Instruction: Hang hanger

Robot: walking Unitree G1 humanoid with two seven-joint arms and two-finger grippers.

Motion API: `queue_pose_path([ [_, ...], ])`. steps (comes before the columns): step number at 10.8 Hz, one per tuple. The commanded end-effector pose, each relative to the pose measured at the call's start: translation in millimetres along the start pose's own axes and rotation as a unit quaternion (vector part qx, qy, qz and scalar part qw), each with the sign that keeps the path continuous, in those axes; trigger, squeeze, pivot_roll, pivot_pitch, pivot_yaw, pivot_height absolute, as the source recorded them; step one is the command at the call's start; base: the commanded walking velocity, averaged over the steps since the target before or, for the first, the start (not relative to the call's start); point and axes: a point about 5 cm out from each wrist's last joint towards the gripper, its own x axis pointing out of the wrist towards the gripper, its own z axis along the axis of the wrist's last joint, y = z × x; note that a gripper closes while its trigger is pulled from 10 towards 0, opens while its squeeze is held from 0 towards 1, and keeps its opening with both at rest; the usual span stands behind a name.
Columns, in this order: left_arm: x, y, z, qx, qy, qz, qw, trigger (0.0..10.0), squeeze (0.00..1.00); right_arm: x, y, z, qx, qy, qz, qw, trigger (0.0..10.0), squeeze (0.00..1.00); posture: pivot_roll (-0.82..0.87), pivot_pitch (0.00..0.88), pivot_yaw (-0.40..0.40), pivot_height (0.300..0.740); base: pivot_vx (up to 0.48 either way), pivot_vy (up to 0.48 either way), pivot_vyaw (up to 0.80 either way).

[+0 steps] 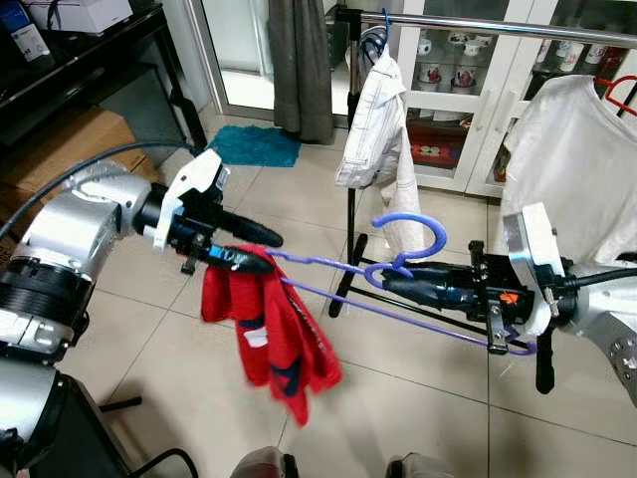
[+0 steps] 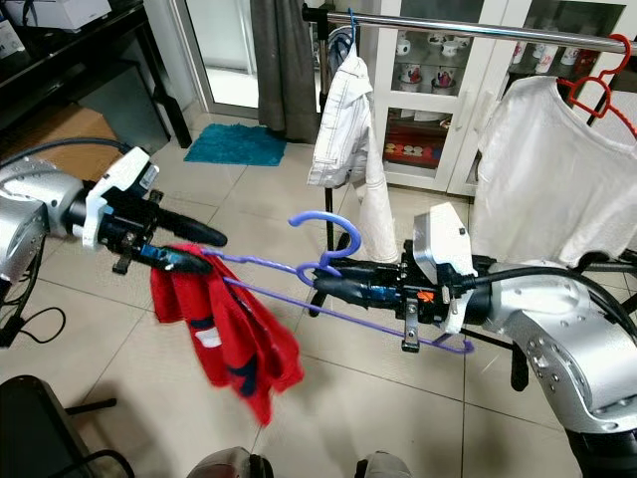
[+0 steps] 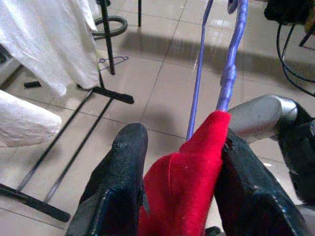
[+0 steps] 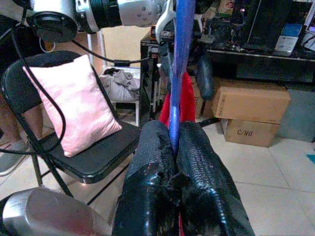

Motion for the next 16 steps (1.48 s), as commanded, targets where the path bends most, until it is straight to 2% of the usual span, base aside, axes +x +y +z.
queue_pose_path([
  [1, -2.4, 2.7, 8.7, 0.023, 0.003, 0.004, 1.0, 0.0, 0.0, 2.5, 1.4, 4.9, -0.01, -0.004, 0.018, 1.0, 0.0, 0.0, -0.11, 0.0, 0.097, 0.74, 0.0, 0.0, 0.0],
  [3, -2.7, 2.6, 15.2, 0.032, -0.014, 0.002, 0.999, 0.0, 0.0, 0.9, 0.4, 4.2, -0.009, 0.0, 0.016, 1.0, 0.0, 0.0, -0.11, 0.0, 0.097, 0.74, 0.0, 0.0, 0.0],
  [9, -3.4, -4.5, 13.5, 0.02, -0.035, -0.005, 0.999, 0.0, 0.0, -0.4, -0.7, 4.3, -0.012, 0.003, 0.015, 1.0, 0.0, 0.0, -0.11, 0.0, 0.095, 0.74, 0.0, 0.0, 0.0],
  [10, -3.9, -4.8, 13.2, 0.018, -0.04, -0.003, 0.999, 0.0, 0.0, -0.6, -1.0, 4.1, -0.013, 0.004, 0.012, 1.0, 1.6, 0.0, -0.11, 0.0, 0.098, 0.74, 0.0, 0.0, 0.0],
  [11, -4.2, -5.6, 11.2, 0.013, -0.045, 0.002, 0.999, 0.0, 0.0, -3.2, -3.6, 3.2, 0.006, -0.004, -0.005, 1.0, 10.0, 0.49, -0.11, 0.0, 0.102, 0.74, 0.0, 0.0, 0.0],
  [12, -5.0, -5.2, 7.9, 0.005, -0.05, 0.02, 0.999, 0.0, 0.0, -11.5, -10.6, 0.9, 0.007, -0.004, -0.041, 0.999, 10.0, 1.0, -0.11, 0.0, 0.106, 0.74, 0.0, 0.0, 0.0],
  [14, -6.2, -3.9, -4.0, -0.014, -0.058, 0.058, 0.997, 0.0, 0.0, -38.9, -22.5, 9.0, 0.002, -0.042, -0.118, 0.992, 10.0, 1.0, -0.12, 0.0, 0.113, 0.74, 0.0, 0.0, 0.0],
  [15, -5.8, -3.5, -9.5, -0.022, -0.06, 0.071, 0.995, 0.0, 0.0, -48.6, -24.1, 14.0, 0.002, -0.057, -0.136, 0.989, 10.0, 1.0, -0.12, 0.0, 0.115, 0.74, 0.0, 0.0, 0.0],
  [16, -3.9, 1.2, -24.0, -0.032, -0.056, 0.12, 0.991, 0.0, 0.0, -63.4, -21.5, 27.6, 0.018, -0.117, -0.154, 0.981, 10.0, 1.0, -0.13, 0.0, 0.12, 0.74, 0.0, 0.0, 0.0],
])
